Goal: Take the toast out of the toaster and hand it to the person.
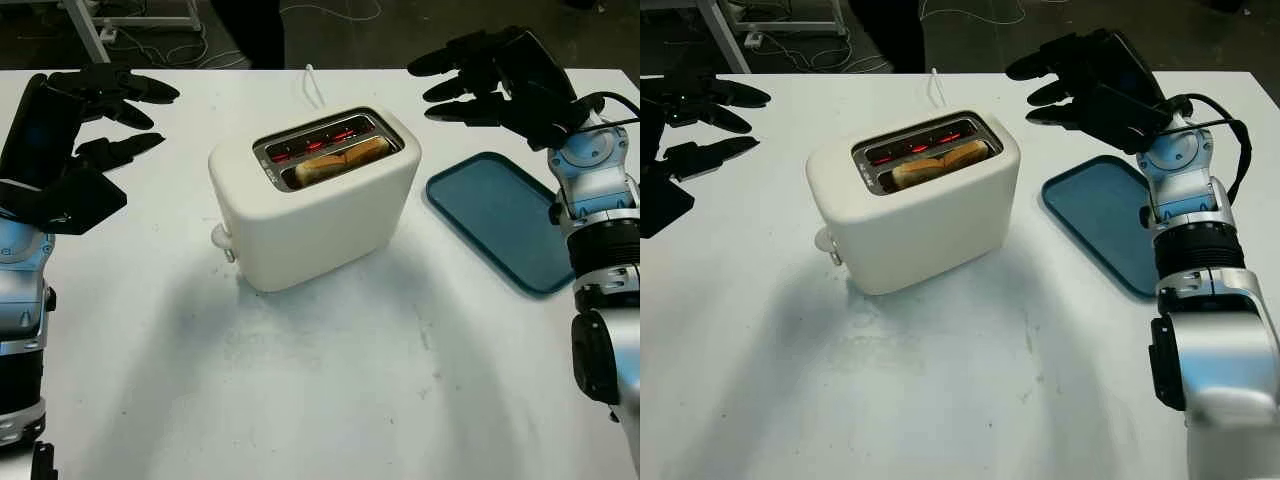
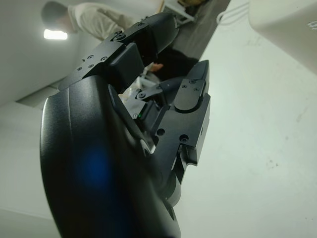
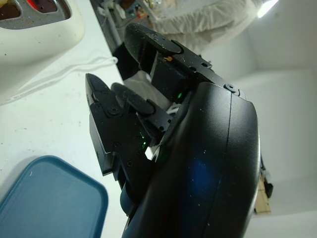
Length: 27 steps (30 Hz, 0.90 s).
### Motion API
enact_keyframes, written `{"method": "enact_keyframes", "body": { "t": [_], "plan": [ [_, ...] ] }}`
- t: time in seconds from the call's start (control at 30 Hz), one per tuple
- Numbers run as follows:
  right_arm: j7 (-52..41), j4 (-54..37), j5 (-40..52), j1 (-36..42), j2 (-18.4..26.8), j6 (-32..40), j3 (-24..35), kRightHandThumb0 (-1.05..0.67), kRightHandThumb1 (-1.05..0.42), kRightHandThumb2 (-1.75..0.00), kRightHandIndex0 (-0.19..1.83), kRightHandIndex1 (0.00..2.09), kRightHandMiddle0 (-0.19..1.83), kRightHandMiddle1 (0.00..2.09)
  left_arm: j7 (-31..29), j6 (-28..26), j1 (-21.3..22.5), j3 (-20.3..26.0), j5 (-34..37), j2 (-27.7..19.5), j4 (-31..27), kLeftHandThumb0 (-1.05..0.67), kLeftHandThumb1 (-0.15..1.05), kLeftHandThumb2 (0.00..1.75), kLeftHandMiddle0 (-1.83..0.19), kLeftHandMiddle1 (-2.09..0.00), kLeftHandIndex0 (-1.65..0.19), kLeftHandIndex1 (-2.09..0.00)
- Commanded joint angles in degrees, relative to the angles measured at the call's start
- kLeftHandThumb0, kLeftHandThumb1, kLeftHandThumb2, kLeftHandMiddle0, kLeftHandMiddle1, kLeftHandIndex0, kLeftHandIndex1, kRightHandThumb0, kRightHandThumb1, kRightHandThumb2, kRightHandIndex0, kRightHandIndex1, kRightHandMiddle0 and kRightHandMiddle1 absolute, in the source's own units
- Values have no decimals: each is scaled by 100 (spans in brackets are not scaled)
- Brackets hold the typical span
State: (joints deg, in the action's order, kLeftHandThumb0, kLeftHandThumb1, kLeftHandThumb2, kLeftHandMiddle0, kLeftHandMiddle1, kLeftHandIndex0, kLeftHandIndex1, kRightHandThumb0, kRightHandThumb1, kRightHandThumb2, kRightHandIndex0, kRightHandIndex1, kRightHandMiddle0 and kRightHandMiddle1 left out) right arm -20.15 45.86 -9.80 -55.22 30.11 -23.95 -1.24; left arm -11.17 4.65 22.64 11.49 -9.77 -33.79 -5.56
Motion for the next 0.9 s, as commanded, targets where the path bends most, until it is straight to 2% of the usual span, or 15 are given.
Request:
{"method": "enact_keyframes", "body": {
  "t": [0.0,0.63,0.87],
  "plan": [
    [52,-98,-21,62,42,52,-6,9,-75,0,114,1,102,1,12,-30,68,-32,-8,12,-31,-2,82,0,-72,-90,-81,-43],
    [39,-160,44,81,4,241,49,8,-76,0,112,0,101,0,28,74,62,-17,9,6,29,-1,82,0,-72,-92,-81,-46],
    [68,-135,-56,92,67,54,-4,6,-75,0,114,1,102,1,42,41,36,-5,14,24,32,-5,83,1,-71,-91,-80,-46]
  ]
}}
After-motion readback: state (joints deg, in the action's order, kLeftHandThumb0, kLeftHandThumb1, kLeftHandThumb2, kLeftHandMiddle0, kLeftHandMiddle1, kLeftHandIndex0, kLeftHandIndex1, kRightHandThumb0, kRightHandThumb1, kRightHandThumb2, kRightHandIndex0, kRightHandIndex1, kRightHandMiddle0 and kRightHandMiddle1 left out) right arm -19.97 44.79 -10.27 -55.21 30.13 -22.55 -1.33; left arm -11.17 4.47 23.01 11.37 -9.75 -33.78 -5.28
